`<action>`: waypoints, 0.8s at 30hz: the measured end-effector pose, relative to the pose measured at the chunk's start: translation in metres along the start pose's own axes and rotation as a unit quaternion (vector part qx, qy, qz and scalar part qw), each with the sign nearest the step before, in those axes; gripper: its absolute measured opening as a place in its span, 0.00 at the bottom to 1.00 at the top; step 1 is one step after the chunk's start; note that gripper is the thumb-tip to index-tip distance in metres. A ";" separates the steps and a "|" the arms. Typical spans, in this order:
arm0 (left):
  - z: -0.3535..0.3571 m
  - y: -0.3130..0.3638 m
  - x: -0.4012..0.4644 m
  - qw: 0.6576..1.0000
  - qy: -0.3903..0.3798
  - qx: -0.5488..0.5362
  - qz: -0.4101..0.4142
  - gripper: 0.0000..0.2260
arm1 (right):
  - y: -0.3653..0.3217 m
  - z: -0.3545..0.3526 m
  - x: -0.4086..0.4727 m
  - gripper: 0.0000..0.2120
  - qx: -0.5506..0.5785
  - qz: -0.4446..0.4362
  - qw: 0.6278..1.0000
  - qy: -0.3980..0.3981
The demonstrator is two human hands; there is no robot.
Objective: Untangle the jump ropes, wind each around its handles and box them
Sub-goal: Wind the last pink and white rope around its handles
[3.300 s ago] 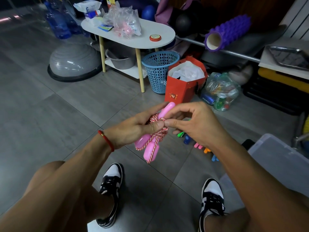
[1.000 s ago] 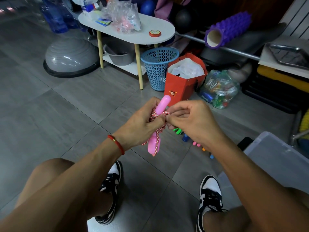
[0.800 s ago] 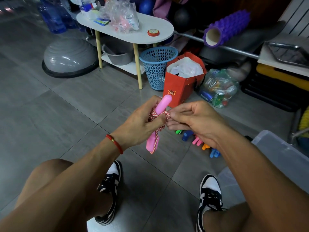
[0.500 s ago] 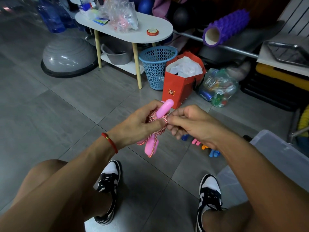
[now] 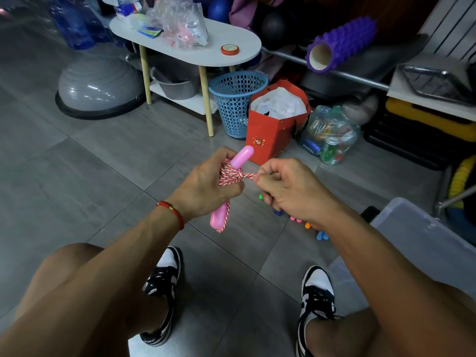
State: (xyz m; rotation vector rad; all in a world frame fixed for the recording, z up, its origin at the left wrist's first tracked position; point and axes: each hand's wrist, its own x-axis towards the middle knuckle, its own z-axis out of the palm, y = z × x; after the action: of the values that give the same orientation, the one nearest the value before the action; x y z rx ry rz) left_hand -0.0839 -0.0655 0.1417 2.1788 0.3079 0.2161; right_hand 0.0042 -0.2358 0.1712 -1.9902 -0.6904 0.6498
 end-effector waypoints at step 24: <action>0.076 0.006 0.005 0.927 -0.243 0.285 0.024 0.34 | 0.102 -0.012 -0.038 0.40 -0.273 -0.088 0.952 -0.109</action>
State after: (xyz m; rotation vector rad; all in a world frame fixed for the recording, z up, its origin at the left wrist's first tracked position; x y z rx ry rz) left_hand -0.0585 -0.1260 0.1026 2.7168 0.0275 -0.4425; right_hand 0.0072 -0.3131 0.0944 -2.3355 -1.2761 0.6198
